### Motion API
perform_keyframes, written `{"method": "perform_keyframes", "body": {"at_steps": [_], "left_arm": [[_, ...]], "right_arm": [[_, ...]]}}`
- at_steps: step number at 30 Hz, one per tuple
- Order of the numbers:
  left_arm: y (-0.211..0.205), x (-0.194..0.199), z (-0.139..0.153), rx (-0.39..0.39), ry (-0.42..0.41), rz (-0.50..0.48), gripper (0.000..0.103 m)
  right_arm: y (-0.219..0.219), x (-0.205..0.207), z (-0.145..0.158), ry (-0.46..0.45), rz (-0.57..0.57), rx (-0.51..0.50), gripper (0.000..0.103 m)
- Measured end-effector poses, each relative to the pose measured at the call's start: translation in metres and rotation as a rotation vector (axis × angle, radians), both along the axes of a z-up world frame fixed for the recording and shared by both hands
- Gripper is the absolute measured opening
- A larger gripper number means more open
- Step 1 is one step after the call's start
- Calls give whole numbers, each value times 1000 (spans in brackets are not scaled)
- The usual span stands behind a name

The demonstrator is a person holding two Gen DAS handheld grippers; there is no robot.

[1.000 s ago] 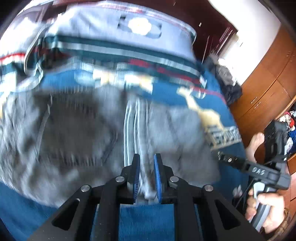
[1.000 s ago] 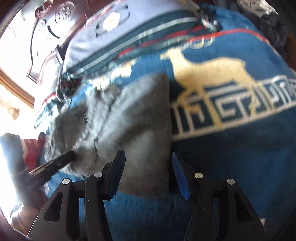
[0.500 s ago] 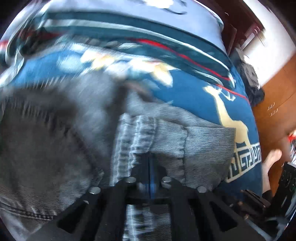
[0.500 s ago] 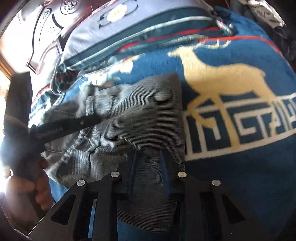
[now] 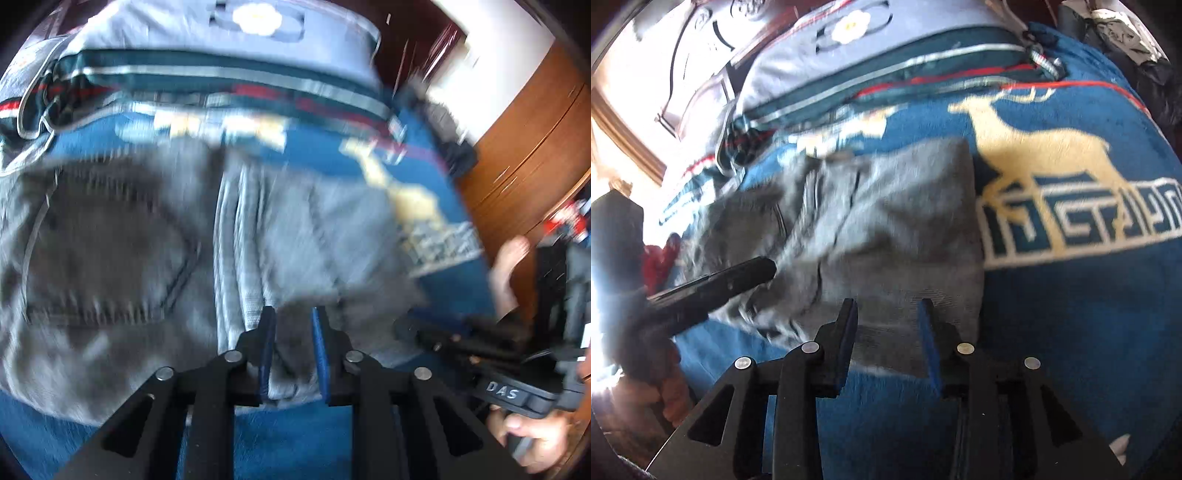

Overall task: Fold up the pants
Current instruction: 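Open both tools and withdraw them from the folded jeans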

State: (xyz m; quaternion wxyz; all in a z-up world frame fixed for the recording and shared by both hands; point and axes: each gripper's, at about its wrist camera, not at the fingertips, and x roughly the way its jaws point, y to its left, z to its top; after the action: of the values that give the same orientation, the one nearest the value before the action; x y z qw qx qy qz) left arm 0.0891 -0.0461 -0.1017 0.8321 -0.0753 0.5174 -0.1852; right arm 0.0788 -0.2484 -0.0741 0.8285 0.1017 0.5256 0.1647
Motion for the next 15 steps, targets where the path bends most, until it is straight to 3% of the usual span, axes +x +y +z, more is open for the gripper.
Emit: {"method": "perform_keyframes", "body": {"at_steps": [4,6,8,10,12,15], "left_arm": [[-10,-3,-14,73,-20,21,23],[-17,-4,-11,114,-24,11,27],[-16,-4,-6,104,-15,14,30],[-12,-6,1,87,-20,30,37],[-9,-9,5,106,-39,51,64],[-5,-12,5,114,-50,74,66]], "right_arm": [[16,0,-20,-12,69,-100,36],[17,0,-18,-12,72,-108,38],[15,0,-13,-2,50,-85,42],[11,-3,-5,-10,14,-56,43],[7,-8,3,-26,-13,-34,46],[6,-14,2,-27,-21,-58,49]]}}
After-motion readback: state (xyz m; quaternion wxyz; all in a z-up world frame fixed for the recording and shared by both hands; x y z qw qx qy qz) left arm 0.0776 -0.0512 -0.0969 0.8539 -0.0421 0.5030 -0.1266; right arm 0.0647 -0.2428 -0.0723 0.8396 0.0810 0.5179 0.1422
